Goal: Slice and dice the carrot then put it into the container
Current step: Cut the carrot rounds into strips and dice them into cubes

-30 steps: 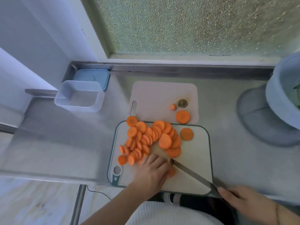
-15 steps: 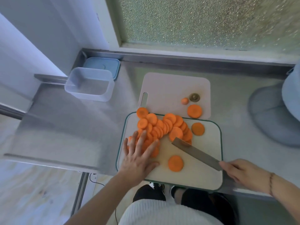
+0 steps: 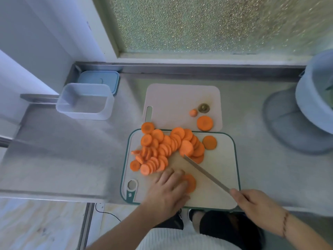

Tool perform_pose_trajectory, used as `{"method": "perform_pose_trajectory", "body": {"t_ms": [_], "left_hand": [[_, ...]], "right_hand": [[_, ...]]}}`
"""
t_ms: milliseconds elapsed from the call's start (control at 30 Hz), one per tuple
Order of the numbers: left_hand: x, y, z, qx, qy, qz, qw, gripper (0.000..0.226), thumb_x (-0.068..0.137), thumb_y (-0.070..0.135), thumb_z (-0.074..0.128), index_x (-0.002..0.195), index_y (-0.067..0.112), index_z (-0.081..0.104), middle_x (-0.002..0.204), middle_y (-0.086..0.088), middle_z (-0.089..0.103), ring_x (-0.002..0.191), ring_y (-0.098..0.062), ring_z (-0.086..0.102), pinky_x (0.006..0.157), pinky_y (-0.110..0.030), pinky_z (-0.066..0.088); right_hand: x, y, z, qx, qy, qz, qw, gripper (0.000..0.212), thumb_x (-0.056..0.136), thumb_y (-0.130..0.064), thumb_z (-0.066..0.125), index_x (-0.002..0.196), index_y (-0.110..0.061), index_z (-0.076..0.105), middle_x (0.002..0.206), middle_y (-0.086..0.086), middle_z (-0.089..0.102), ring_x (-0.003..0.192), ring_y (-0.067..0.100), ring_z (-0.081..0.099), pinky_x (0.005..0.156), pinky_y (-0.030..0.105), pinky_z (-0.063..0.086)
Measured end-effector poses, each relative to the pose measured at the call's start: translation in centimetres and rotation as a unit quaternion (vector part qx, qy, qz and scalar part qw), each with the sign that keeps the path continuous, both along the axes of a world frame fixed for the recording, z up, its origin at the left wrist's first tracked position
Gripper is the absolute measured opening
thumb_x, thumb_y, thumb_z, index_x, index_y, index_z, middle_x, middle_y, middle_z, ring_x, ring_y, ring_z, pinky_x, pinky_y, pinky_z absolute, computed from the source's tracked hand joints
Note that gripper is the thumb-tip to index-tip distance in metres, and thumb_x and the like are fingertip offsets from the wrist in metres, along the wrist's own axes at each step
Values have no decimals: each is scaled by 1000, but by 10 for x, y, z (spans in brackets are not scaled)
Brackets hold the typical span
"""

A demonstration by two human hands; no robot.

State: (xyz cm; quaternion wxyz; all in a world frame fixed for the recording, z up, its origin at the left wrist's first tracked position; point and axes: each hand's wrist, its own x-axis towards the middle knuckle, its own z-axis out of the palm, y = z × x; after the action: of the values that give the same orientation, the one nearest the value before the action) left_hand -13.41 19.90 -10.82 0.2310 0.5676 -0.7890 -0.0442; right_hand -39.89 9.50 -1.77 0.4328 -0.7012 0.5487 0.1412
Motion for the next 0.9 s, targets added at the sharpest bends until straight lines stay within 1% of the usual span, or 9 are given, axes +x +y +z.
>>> {"method": "perform_pose_trajectory", "body": {"t_ms": [133,300,367,467,500,600,667,800,900], "left_hand": [[-18,-6,-8,27,60,11,998,18,99,30,60,114,20,61,126,-2,53,102,-29,56,89,-39,50],[-23,-7,-9,13,69,5,998,18,101,25,57,113,15,67,125,-1,60,109,-32,59,89,-40,50],[-23,-6,-10,14,72,3,997,19,100,23,59,112,13,70,123,-2,61,108,-32,60,90,-40,50],[-24,-7,-10,21,87,0,996,19,98,18,62,111,9,72,119,-5,64,108,-33,61,96,-39,50],[-24,-7,-9,21,93,0,995,18,97,16,63,110,8,72,118,-6,65,108,-33,61,97,-39,50],[-24,-7,-9,13,103,-2,995,17,95,11,68,109,5,73,116,-9,66,107,-32,60,99,-39,49],[-23,-7,-9,10,103,-3,995,17,93,9,70,109,4,73,115,-9,66,106,-31,60,99,-39,49],[-24,-7,-9,7,102,1,995,17,94,11,68,109,4,73,115,-8,66,106,-30,60,99,-36,50],[-24,-8,-11,8,104,3,995,18,95,13,66,109,5,74,116,-7,67,107,-30,61,98,-36,51]], "right_hand": [[10,25,0,-10,-20,-26,999,54,87,-63,34,57,-18,42,52,0,46,48,5,43,56,20,39],[17,38,8,9,-37,-37,999,58,77,-70,26,58,-20,47,52,-3,52,52,0,50,57,15,41],[15,38,10,10,-50,-49,998,57,79,-69,26,63,-22,54,61,-5,60,59,-6,53,62,11,42],[14,41,13,17,-92,-41,995,47,78,-70,22,86,-43,59,91,-36,63,92,-22,51,79,-2,35],[13,42,14,23,-91,-37,995,49,77,-71,21,91,-45,60,94,-38,62,96,-21,50,82,-3,33],[7,44,9,13,-74,-49,996,71,75,-73,22,78,-21,69,75,-21,67,81,-11,57,74,5,40],[5,44,9,3,-54,-41,998,71,80,-68,27,75,-13,71,67,-26,64,79,-17,55,72,3,39],[6,45,8,-7,-21,-45,999,90,66,-75,13,84,-10,73,68,-11,64,71,-17,53,74,3,38],[7,43,3,4,-7,-38,999,94,65,-87,3,70,-17,66,68,-7,67,70,0,60,68,16,45]]}}
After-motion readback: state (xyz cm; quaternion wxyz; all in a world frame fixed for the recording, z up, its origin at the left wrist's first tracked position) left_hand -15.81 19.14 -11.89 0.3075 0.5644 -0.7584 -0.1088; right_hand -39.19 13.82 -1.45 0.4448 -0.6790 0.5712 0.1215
